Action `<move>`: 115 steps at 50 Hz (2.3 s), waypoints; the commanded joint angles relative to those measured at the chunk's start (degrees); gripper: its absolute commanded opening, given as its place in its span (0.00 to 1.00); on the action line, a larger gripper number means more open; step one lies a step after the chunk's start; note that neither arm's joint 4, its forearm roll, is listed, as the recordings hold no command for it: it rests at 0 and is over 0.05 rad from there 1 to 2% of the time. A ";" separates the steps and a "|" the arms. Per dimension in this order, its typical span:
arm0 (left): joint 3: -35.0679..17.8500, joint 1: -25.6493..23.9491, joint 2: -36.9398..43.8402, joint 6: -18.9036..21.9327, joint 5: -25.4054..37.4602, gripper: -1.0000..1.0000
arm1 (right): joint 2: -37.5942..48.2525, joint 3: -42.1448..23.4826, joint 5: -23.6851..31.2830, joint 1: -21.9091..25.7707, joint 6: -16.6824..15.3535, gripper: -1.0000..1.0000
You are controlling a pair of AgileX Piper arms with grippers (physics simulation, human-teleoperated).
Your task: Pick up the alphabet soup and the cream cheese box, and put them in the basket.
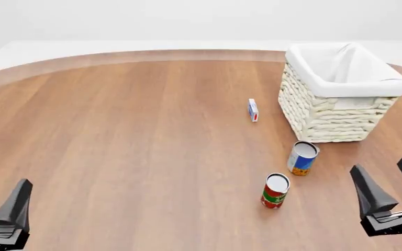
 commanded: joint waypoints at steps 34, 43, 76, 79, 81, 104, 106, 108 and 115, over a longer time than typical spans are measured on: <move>0.00 0.00 0.00 0.00 0.00 1.00 | 21.16 -12.81 -3.23 8.52 1.85 1.00; 0.00 0.00 0.00 0.00 0.00 1.00 | 25.14 -17.48 -0.93 9.48 1.84 1.00; 0.00 0.00 0.00 0.00 0.00 1.00 | 45.12 -34.68 1.48 16.05 -5.56 1.00; 0.00 0.00 0.00 0.00 0.00 1.00 | 46.49 -35.33 1.09 16.20 -4.56 1.00; 0.00 0.00 0.00 0.00 0.00 1.00 | 47.17 -35.54 0.76 16.21 -4.66 1.00; 0.00 0.00 0.00 0.00 0.00 1.00 | 55.55 -41.02 -0.94 14.68 -0.86 1.00; 0.00 0.00 0.00 0.00 0.00 1.00 | 56.80 -41.63 -1.27 14.43 -0.82 1.00; 0.00 0.00 0.00 0.00 0.00 1.00 | 57.29 -41.86 -1.43 14.30 -0.76 1.00; 0.00 0.00 0.00 0.00 0.00 1.00 | 61.17 -43.83 -2.73 12.52 -0.76 1.00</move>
